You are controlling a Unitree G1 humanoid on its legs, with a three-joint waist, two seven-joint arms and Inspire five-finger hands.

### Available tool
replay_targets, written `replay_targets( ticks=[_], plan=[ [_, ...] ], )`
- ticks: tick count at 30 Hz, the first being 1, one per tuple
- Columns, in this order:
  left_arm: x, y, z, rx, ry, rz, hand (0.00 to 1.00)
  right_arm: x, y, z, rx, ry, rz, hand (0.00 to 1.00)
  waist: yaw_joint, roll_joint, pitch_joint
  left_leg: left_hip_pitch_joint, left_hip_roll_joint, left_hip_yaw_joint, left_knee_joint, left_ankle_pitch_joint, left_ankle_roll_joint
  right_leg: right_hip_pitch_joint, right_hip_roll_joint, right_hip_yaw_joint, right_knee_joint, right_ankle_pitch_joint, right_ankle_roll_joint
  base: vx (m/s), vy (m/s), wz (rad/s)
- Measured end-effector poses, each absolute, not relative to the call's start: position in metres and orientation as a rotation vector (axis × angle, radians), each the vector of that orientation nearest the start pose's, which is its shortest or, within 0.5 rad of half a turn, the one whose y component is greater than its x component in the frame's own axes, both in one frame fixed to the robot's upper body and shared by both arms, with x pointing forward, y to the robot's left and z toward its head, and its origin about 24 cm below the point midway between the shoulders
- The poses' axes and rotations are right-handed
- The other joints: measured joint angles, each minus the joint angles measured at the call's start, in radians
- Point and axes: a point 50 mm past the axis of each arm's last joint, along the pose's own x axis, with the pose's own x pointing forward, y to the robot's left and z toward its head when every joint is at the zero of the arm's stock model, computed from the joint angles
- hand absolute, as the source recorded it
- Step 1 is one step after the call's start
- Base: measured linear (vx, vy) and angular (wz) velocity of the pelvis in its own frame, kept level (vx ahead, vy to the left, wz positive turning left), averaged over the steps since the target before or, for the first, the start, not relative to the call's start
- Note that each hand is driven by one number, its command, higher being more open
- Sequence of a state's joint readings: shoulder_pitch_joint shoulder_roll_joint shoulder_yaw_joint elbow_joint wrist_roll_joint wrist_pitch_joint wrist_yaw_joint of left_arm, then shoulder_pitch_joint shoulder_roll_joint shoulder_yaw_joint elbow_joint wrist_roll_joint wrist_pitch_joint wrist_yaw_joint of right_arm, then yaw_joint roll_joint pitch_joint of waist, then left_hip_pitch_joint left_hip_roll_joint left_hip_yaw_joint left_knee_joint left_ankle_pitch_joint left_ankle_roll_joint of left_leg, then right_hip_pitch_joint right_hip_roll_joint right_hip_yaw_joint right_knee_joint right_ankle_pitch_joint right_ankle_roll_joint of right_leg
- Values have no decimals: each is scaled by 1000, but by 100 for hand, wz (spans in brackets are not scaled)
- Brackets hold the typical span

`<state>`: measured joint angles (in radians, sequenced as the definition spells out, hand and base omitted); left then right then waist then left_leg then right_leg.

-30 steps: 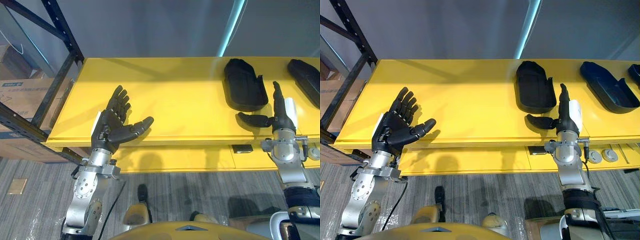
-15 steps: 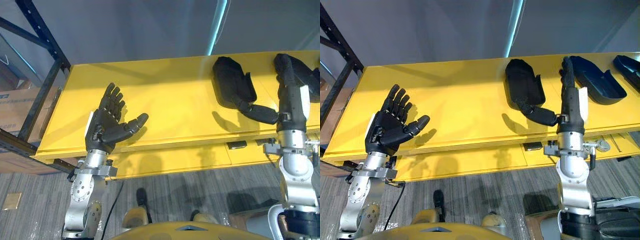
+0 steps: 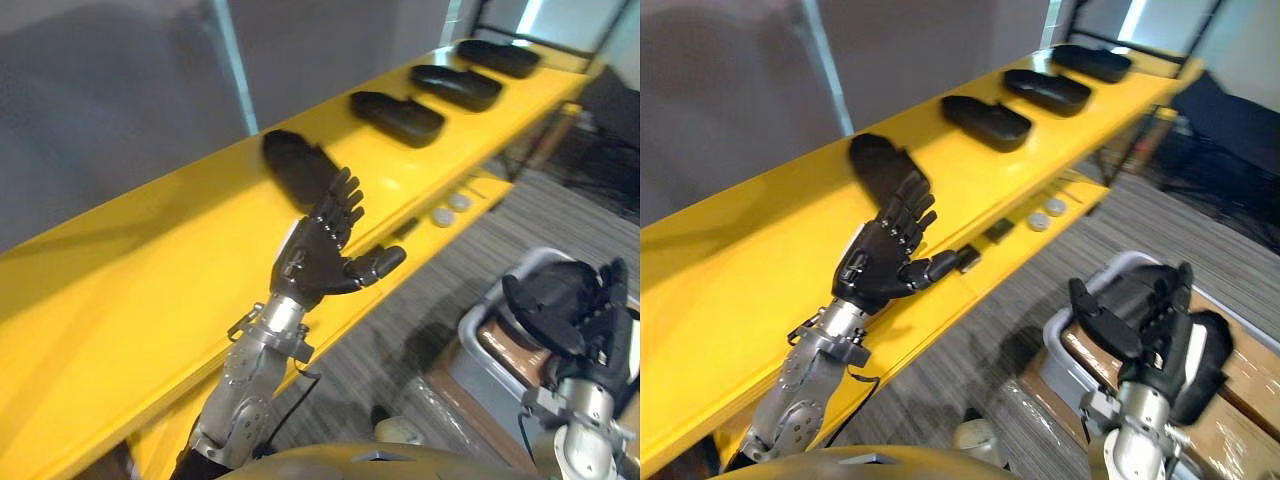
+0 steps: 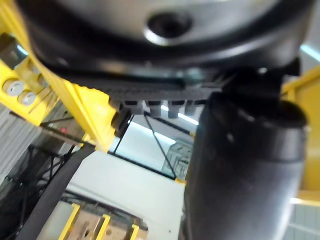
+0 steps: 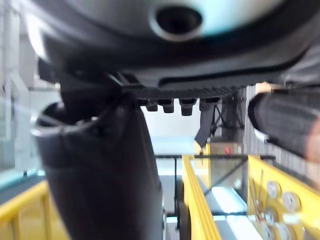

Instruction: Walk over and take three plastic housings, then place them on the shelf

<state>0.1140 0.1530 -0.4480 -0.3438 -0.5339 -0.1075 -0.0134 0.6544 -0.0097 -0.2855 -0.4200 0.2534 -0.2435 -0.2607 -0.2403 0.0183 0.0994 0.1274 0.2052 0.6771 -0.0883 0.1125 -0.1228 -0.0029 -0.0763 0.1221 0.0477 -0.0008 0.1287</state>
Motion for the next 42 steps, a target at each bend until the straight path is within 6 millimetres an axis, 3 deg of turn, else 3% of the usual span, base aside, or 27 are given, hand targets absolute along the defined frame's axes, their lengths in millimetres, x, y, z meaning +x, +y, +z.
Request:
replay_targets(
  ticks=[2, 3, 4, 6, 8, 10, 12, 16, 19, 21, 22, 23, 25, 26, 27, 29, 30, 32, 33, 35, 36, 38, 39, 40, 41, 42],
  plan=[
    [207, 75, 94, -497, -173, -430, 100, 94, -255, 56, 43, -93, -687, 100, -3, 3, -6, 0, 3, -26, 5, -9, -5, -21, 18, 33, 5, 0, -1, 23, -56, -58],
    [208, 80, 92, -478, -169, -390, 100, 98, -250, 56, 63, -104, -641, 100, 10, 1, -8, -17, -4, -114, 42, -48, -9, -34, 28, 62, 7, 5, -11, 14, -42, -82],
    [207, 90, 90, -466, -169, -333, 100, 107, -241, 57, 88, -120, -571, 100, 45, 0, -9, -49, -14, -238, 125, -122, -8, -40, 40, 107, 10, 6, -24, 9, -31, -97],
    [200, 110, 87, -464, -167, -239, 100, 123, -223, 59, 123, -142, -442, 100, 98, 16, -17, -104, -22, -387, 260, -224, 7, -53, 65, 155, 25, 8, -34, 9, -4, -94],
    [189, 122, 85, -466, -162, -186, 100, 133, -210, 61, 131, -150, -336, 100, 132, 35, -30, -133, -15, -455, 347, -282, 8, -61, 82, 163, 42, 9, -42, 25, 32, -36],
    [181, 128, 86, -466, -178, -176, 100, 143, -196, 64, 155, -166, -258, 100, 184, 47, -36, -146, -16, -462, 388, -309, 12, -57, 75, 157, 49, 2, -34, 17, 87, 5],
    [180, 129, 88, -481, -205, -180, 100, 148, -189, 65, 176, -179, -232, 100, 197, 41, -32, -166, -21, -481, 414, -319, 20, -57, 67, 141, 58, -4, -31, 0, 79, 26],
    [178, 122, 93, -524, -252, -224, 100, 141, -186, 57, 203, -130, -279, 100, 194, 21, 4, -196, -21, -520, 529, -377, 33, -61, 64, 120, 139, -38, -15, -23, 88, 13],
    [179, 113, 97, -526, -266, -285, 100, 129, -191, 47, 244, -91, -331, 100, 184, 8, 39, -216, -19, -485, 611, -422, 53, -98, 65, 126, 194, -46, 0, -135, 146, -41],
    [180, 113, 98, -509, -271, -288, 100, 129, -191, 43, 278, -92, -310, 100, 180, -9, 60, -200, -16, -426, 599, -417, 81, -95, 34, 115, 161, -36, 2, -195, 125, -76],
    [181, 115, 99, -492, -278, -262, 100, 135, -188, 42, 280, -109, -272, 100, 190, -8, 65, -185, -2, -367, 571, -399, 95, -122, 1, 45, 201, -50, -22, -176, 128, -101],
    [182, 118, 99, -480, -282, -243, 100, 141, -185, 41, 280, -119, -245, 100, 196, -8, 64, -178, 10, -337, 562, -390, 93, -144, -9, 4, 254, -56, -29, -156, 78, -124],
    [188, 133, 99, -441, -297, -180, 100, 171, -166, 39, 276, -137, -109, 100, 214, -9, 64, -156, 50, -259, 504, -344, 88, -178, -45, -145, 453, -96, -88, -151, -21, -104],
    [191, 136, 100, -434, -302, -164, 100, 179, -160, 39, 273, -139, -82, 100, 216, -8, 64, -156, 60, -247, 494, -328, 84, -176, -59, -174, 498, -107, -104, -117, -107, -69],
    [196, 141, 100, -423, -308, -138, 100, 193, -149, 38, 254, -139, -48, 100, 227, -8, 64, -162, 80, -234, 482, -296, 69, -158, -103, -214, 560, -120, -124, -122, -179, -49],
    [200, 144, 97, -413, -303, -120, 100, 203, -137, 36, 231, -122, -26, 100, 249, -20, 57, -204, 99, -231, 495, -267, 50, -107, -200, -242, 572, -117, -127, -125, -251, -35],
    [201, 147, 95, -411, -292, -104, 100, 208, -133, 35, 206, -110, -16, 100, 262, -41, 48, -242, 103, -241, 526, -255, 33, -75, -235, -252, 506, -107, -89, -157, -323, -44],
    [202, 146, 86, -438, -247, -85, 100, 214, -136, 32, 147, -90, -22, 100, 289, 6, 52, -274, 119, -351, 473, -229, -6, -68, -158, -275, 387, -120, -53, -153, -304, -72],
    [202, 144, 84, -454, -226, -102, 100, 213, -140, 27, 135, -61, -44, 100, 290, 16, 52, -263, 121, -377, 413, -187, -30, -41, -127, -259, 285, -119, -8, -84, -257, -69],
    [202, 143, 83, -469, -223, -123, 100, 208, -147, 20, 133, -26, -82, 100, 268, -5, 67, -242, 128, -368, 368, -149, -55, -6, -109, -271, 185, -146, 35, -97, -307, -50],
    [203, 140, 80, -493, -212, -122, 100, 203, -157, 16, 119, -6, -111, 100, 241, 8, 77, -236, 146, -383, 352, -130, -49, 5, -78, -275, 159, -133, 22, -116, -226, -28],
    [200, 139, 77, -523, -197, -112, 100, 193, -173, 9, 96, 27, -152, 100, 218, 11, 83, -201, 154, -424, 322, -122, -41, 2, -53, -251, 160, -132, 9, -134, -113, -38],
    [199, 139, 75, -537, -189, -110, 100, 188, -181, 5, 79, 43, -175, 100, 207, 11, 85, -181, 153, -439, 313, -140, -18, 2, -47, -241, 164, -139, 0, -132, -48, -74],
    [198, 140, 74, -563, -183, -115, 100, 178, -195, 1, 52, 72, -204, 100, 206, 10, 91, -154, 128, -475, 307, -199, -10, 1, -45, -217, 165, -147, -10, -85, -8, -71],
    [197, 140, 73, -575, -182, -116, 100, 174, -198, -1, 43, 83, -210, 100, 208, 11, 92, -148, 114, -500, 302, -212, -4, -2, -48, -214, 163, -147, -12, -63, 34, -88],
    [196, 141, 73, -577, -186, -117, 100, 166, -204, -4, 36, 105, -220, 100, 209, 13, 91, -143, 96, -534, 298, -221, 26, -14, -53, -213, 160, -136, -15, -39, 47, -67]
  ],
)
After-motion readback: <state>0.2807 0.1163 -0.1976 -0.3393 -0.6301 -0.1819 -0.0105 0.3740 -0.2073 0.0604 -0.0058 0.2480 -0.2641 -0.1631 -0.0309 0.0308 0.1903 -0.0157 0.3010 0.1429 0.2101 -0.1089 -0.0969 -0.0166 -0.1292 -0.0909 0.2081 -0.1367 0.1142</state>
